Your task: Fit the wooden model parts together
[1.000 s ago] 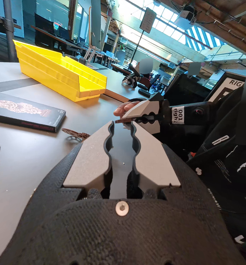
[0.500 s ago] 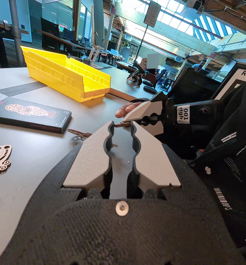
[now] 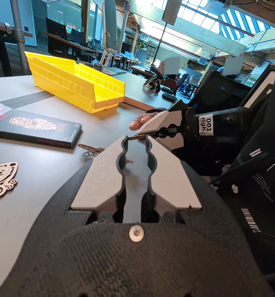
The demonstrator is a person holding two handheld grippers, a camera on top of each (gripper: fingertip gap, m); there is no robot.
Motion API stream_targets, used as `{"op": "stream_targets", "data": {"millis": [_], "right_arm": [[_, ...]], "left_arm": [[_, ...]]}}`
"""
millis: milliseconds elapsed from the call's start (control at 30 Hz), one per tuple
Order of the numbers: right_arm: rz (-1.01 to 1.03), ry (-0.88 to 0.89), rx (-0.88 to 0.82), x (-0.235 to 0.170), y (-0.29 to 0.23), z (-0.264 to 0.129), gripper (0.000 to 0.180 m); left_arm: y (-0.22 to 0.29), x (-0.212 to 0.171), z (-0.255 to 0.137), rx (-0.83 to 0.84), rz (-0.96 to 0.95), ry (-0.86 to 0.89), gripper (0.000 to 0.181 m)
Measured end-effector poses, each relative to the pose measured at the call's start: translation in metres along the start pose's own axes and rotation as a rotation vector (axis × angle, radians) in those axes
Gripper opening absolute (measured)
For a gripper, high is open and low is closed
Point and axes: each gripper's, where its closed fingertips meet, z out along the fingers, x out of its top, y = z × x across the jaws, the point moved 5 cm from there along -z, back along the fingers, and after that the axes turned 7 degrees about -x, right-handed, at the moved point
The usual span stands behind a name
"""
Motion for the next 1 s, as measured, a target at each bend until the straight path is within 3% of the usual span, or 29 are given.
{"op": "stream_targets", "data": {"millis": [200, 400, 467, 600, 1000], "right_arm": [[0.082, -0.013, 0.033, -0.003, -0.001, 0.001, 0.002], [0.908, -0.031, 0.279, -0.015, 0.018, 0.003, 0.032], [1.061, -0.022, 0.318, -0.014, 0.02, 0.005, 0.037], [1.11, -0.044, 0.326, -0.008, 0.012, 0.01, 0.035], [1.167, -0.066, 0.332, -0.01, 0.006, 0.012, 0.027]], "left_arm": [[-0.001, -0.001, -0.001, 0.042, 0.062, -0.057, 0.019], [-0.004, 0.003, -0.011, 0.254, 0.429, -0.17, 0.019], [0.0, 0.001, -0.008, 0.294, 0.539, -0.204, 0.019], [0.004, -0.005, 0.0, 0.346, 0.675, -0.261, 0.019], [0.005, -0.005, 0.0, 0.352, 0.678, -0.268, 0.019]]}}
